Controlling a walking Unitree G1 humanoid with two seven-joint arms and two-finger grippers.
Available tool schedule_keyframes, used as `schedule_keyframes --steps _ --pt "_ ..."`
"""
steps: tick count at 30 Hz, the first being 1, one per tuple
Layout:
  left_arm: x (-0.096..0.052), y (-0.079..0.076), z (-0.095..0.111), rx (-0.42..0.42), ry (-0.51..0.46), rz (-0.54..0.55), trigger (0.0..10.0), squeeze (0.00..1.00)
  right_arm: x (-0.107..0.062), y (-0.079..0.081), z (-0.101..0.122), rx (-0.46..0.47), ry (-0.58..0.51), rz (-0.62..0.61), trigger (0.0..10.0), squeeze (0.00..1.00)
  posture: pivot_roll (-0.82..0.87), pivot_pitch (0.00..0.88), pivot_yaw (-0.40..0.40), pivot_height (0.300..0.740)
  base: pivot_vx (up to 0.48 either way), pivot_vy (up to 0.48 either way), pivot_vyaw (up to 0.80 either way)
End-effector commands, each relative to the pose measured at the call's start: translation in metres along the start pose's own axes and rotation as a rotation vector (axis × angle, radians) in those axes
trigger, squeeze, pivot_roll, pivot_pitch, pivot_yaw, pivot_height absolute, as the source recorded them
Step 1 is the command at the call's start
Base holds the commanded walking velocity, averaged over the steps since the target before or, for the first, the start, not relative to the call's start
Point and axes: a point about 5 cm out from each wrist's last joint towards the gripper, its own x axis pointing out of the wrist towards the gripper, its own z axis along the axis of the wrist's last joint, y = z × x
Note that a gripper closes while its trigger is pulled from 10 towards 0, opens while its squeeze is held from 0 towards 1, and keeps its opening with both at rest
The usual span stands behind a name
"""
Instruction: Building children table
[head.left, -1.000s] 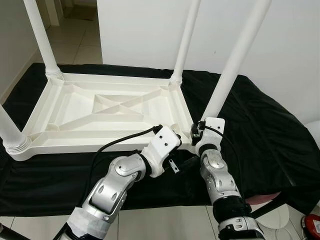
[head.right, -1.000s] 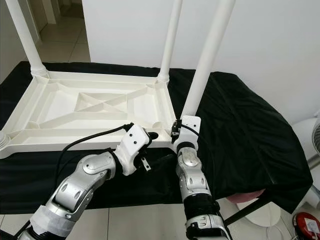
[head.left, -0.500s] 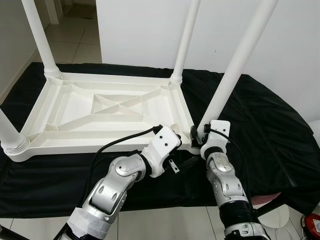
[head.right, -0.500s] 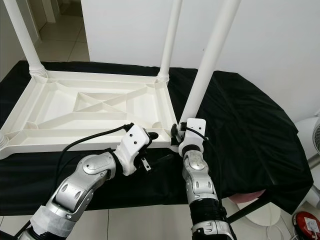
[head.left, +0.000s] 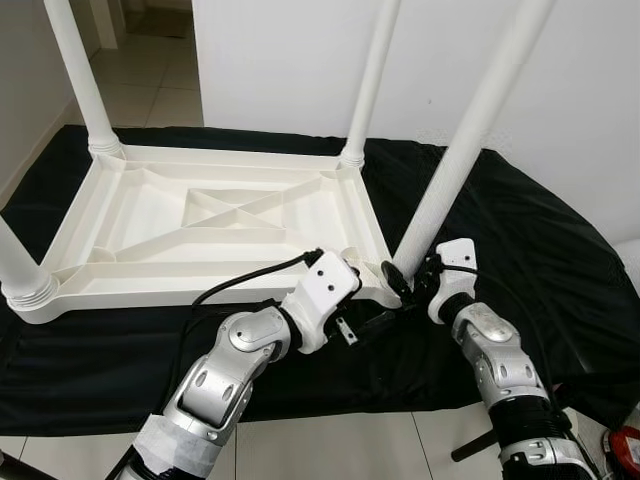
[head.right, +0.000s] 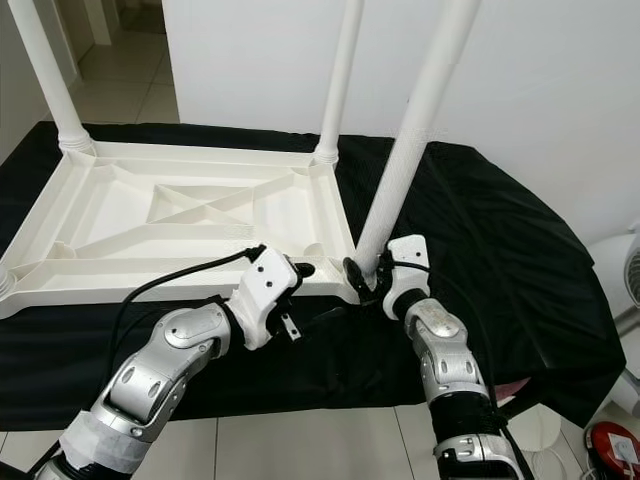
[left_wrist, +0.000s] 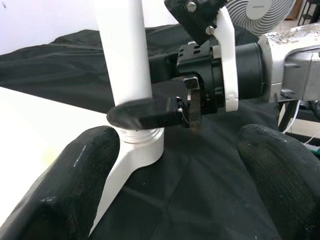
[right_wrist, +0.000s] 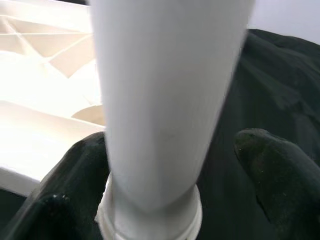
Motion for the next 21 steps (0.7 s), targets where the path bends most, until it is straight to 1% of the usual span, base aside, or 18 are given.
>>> schedule_keyframes --steps 1,4,8,10,13,14,15,16,17,19,20,21 --pt "0.001 0.002 0.002 0.013 0.001 0.035 10.0 0.00 0.000 -0.001 -0.001 -0.010 0.004 0.014 10.0 0.00 0.00 0.000 -0.088 0.740 0.000 0.000 0.00" --pt "0.001 0.003 0.002 0.018 0.001 0.030 10.0 0.00 0.003 -0.007 0.000 -0.055 0.019 0.114 10.0 0.00 0.00 0.000 -0.081 0.740 0.000 0.000 0.00" --pt "0.001 0.003 0.003 0.020 0.001 0.030 10.0 0.00 0.006 -0.008 0.001 -0.058 0.024 0.158 10.0 0.00 0.00 0.000 -0.080 0.740 0.000 0.000 0.00" --pt "0.001 0.004 0.004 0.025 0.000 0.029 10.0 0.00 0.017 -0.004 0.001 -0.073 0.037 0.232 10.0 0.00 0.01 0.000 -0.071 0.740 0.000 0.000 0.00" --pt "0.001 0.004 0.004 0.026 0.000 0.028 10.0 0.00 0.022 -0.001 0.000 -0.075 0.047 0.256 10.0 0.00 0.01 0.000 -0.070 0.740 0.000 0.000 0.00" --pt "0.001 0.004 0.005 0.027 0.000 0.027 10.0 0.00 0.025 0.002 -0.001 -0.074 0.055 0.280 10.0 0.00 0.01 0.000 -0.068 0.740 0.000 0.000 0.00" --pt "0.001 0.004 0.005 0.029 0.000 0.027 10.0 0.00 0.027 0.005 -0.003 -0.070 0.064 0.289 9.6 0.00 0.01 0.000 -0.068 0.740 0.000 0.000 0.00" --pt "0.001 0.004 0.005 0.029 0.000 0.027 10.0 0.00 0.027 0.005 -0.003 -0.070 0.064 0.289 9.6 0.00 0.01 0.000 -0.068 0.740 0.000 0.000 0.00" --pt "0.001 0.004 0.005 0.030 0.001 0.026 10.0 0.00 0.029 0.008 -0.006 -0.070 0.081 0.305 3.8 0.00 0.01 0.000 -0.067 0.740 0.000 0.000 0.00" --pt "0.001 0.004 0.005 0.030 0.001 0.026 10.0 0.00 0.029 0.008 -0.006 -0.070 0.081 0.305 3.8 0.00 0.01 0.000 -0.067 0.740 0.000 0.000 0.00" --pt "0.001 0.004 0.005 0.030 0.001 0.026 10.0 0.00 0.029 0.010 -0.009 -0.069 0.096 0.319 0.0 0.00 0.02 0.000 -0.070 0.740 0.000 0.000 0.00" --pt "0.001 0.004 0.005 0.030 0.002 0.027 10.0 0.00 0.028 0.011 -0.011 -0.069 0.111 0.332 0.0 0.00 0.02 0.000 -0.071 0.740 0.000 0.000 0.00"
